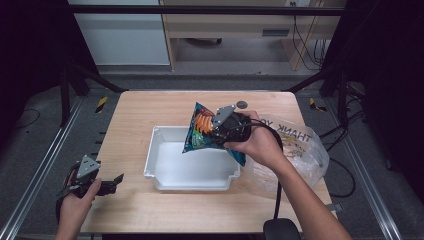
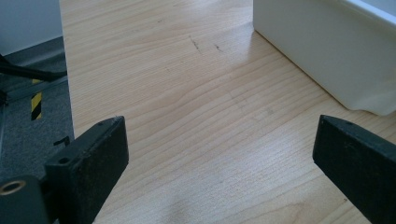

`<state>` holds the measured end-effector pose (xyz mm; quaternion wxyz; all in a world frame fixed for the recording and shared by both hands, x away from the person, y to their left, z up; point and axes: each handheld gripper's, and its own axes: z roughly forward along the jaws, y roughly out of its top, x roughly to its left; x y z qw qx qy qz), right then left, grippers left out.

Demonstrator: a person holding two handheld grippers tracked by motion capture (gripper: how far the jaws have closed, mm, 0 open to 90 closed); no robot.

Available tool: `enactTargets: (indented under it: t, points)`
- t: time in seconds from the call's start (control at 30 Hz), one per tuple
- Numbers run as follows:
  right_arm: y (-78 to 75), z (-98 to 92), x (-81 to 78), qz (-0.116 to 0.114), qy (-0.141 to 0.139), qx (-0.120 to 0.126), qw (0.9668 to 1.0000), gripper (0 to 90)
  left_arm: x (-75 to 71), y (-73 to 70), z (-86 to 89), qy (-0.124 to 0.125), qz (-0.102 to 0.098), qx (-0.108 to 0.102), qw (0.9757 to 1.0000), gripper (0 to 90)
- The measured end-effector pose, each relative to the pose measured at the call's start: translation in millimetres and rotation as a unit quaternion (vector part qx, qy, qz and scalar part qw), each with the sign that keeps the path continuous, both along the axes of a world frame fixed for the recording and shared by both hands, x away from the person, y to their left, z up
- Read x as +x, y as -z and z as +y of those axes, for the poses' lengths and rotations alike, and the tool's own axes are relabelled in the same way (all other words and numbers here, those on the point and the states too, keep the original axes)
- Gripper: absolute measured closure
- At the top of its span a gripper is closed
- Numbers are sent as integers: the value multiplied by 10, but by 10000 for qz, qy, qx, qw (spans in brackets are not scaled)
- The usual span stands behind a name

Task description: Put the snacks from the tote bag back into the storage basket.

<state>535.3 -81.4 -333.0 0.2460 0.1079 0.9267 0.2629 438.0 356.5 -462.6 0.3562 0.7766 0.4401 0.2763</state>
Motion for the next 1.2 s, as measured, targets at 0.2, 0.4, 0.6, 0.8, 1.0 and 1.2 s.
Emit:
enactTargets:
  t: [0.2,0.4,0.6,0.8,1.0,1.2]
  points:
    - [66,97,-15,76,-147,-46,9999,438,-1,-1,1,-2,-4,-10,10000,31]
    - [130,172,-44,126,-222,-62,9997,438,2,0,0,17,7,-1,10000,31]
    - [193,218,-66,193,-278,-101,9994,438,1,1,-5,26,6,7,10000,31]
    - [269,257,-74,279,-359,-108,9989,437,3,3,-8,27,7,9,10000,31]
    - [350,336,-84,346,-430,-120,9984,437,4,2,-4,37,19,6,10000,31]
    - [410,399,-89,379,-496,-127,9980,437,3,5,-12,44,17,-2,10000,31]
